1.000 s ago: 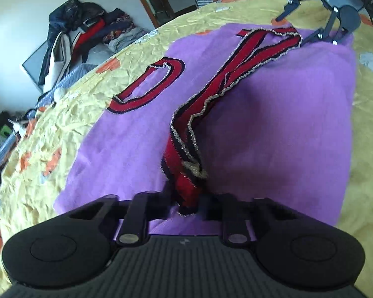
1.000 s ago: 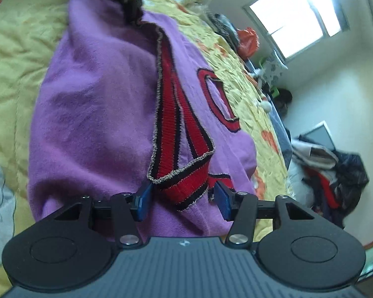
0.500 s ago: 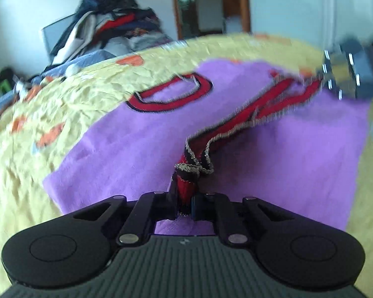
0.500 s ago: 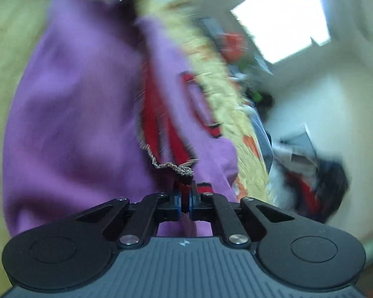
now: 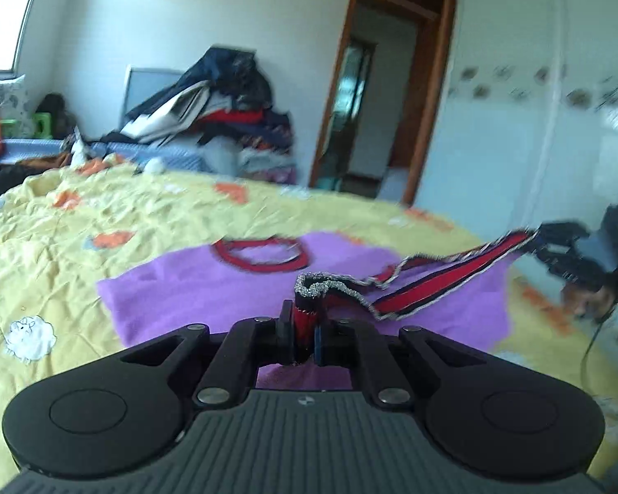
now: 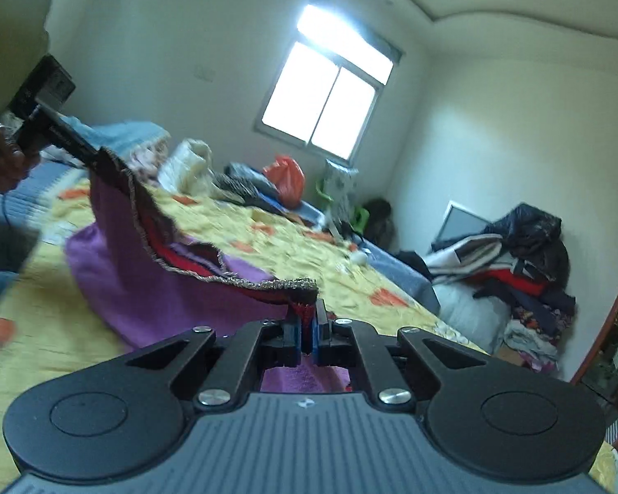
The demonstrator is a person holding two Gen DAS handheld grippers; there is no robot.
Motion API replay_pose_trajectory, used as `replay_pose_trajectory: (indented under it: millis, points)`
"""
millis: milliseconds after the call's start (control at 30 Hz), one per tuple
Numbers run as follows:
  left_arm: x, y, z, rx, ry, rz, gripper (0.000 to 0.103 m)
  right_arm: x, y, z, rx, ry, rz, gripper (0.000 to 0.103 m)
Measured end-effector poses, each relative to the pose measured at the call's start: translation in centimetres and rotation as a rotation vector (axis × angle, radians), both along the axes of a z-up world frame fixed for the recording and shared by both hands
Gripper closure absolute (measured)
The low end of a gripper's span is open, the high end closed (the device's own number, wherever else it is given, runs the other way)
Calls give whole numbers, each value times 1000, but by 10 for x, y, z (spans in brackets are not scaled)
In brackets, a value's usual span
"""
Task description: Fold small clothes
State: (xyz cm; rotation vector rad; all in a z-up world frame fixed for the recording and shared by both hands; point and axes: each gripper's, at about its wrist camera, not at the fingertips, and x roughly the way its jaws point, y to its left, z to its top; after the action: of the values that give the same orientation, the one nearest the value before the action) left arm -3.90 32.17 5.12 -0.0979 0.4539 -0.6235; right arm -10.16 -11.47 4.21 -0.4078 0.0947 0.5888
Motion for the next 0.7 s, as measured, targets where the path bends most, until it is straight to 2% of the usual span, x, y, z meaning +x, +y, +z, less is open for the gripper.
replay_pose_trajectory:
  millis: [67,167,267,367,500,533,600,633,700]
  points:
    - [-39,3,12,-23,-27,-29,92,-38,-6,4,38,4,25,99]
    - [-94,9,18,-59,-15,-61,92,-92,-13,1,63,29,26,99]
    - [-134,18,8,-106,54,-65,95,-122,-17,-11,66,87,-1,99]
    - [-148,26,-8,-167,128,-41,97,-125,-21,-22,83,135,-28,99]
    - [-134,33,-23,-201,169,18,97,-95,-28,-28,108,176,-38,99]
    - [-131,31,-25,-144,156,32,97,-87,-26,-30,92,180,-33,99]
    - [-130,14,-26,52,95,49,96,-77,-23,-32,37,183,-23,99]
    - [-134,3,-28,147,57,4,95,-79,-22,-34,17,184,-19,99]
    - [-151,-25,-41,388,-54,-53,70,-76,-26,-32,37,194,-20,99]
